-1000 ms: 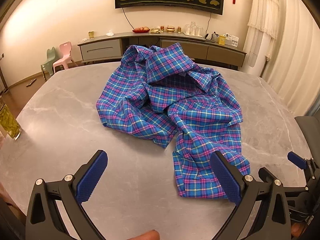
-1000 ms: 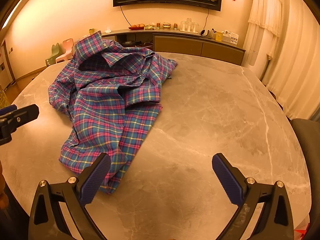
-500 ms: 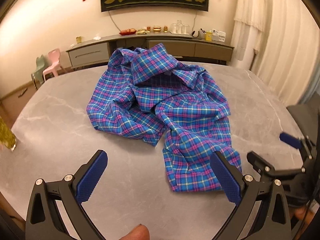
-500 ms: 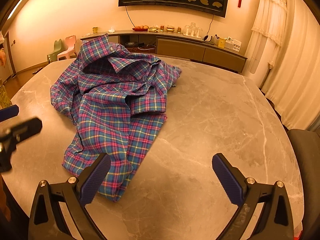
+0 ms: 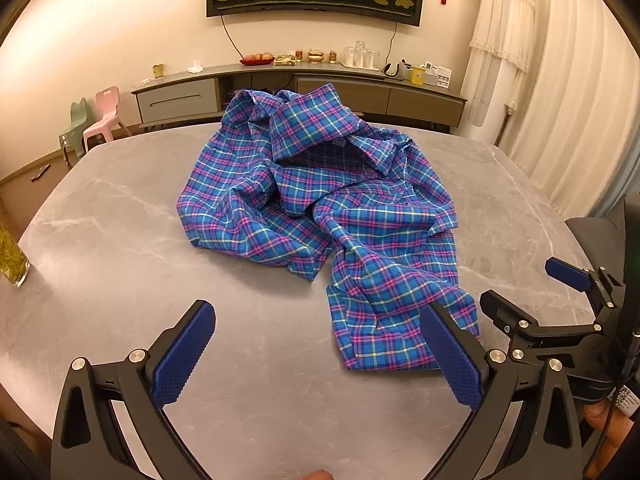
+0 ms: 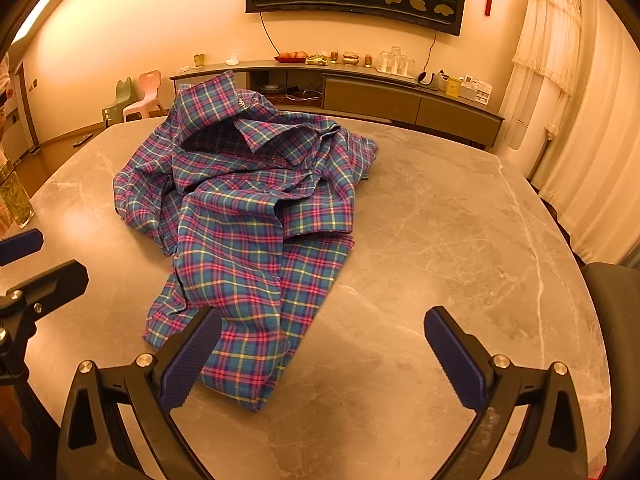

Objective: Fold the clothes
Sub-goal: 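Move both grippers open toward the crumpled plaid shirt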

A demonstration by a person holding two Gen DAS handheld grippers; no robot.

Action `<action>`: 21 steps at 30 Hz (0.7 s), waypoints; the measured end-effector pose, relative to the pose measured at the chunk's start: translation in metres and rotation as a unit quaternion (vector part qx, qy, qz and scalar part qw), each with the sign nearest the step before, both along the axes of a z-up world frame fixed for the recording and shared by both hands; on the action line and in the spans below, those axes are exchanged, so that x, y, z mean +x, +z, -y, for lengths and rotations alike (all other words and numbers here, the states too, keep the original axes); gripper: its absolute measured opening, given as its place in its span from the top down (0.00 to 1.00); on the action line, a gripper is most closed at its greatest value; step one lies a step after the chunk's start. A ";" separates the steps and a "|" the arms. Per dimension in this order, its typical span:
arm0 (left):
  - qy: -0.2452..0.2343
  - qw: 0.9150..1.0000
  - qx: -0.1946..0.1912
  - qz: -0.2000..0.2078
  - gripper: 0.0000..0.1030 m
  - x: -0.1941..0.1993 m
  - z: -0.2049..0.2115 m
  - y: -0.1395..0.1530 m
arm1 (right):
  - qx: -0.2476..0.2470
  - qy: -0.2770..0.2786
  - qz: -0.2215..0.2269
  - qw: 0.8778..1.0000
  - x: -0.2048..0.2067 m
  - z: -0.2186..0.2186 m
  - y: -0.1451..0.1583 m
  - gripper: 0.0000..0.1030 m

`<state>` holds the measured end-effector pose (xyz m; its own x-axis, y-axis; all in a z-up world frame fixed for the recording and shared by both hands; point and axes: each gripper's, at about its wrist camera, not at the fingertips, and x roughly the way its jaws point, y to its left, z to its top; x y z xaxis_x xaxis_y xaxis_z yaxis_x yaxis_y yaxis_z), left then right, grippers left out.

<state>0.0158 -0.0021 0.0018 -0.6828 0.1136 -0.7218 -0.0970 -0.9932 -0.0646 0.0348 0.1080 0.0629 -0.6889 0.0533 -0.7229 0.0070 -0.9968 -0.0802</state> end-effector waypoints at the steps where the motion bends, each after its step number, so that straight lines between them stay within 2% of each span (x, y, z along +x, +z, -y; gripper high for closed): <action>1: -0.001 1.000 0.000 0.000 0.00 0.000 0.000 0.000 | 0.000 0.001 0.000 1.000 0.000 0.000 0.001 0.01; 19: 0.007 1.000 0.001 -0.007 0.02 0.004 0.001 0.006 | 0.003 0.012 -0.003 1.000 -0.002 0.011 0.003 0.01; 21: 0.010 1.000 0.002 -0.007 0.07 0.003 0.003 0.007 | 0.003 0.013 -0.003 1.000 -0.002 0.012 0.003 0.01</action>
<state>0.0189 -0.0047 0.0087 -0.6942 0.1027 -0.7124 -0.0785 -0.9947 -0.0668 0.0329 0.0963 0.0662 -0.6946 0.0395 -0.7183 0.0325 -0.9957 -0.0862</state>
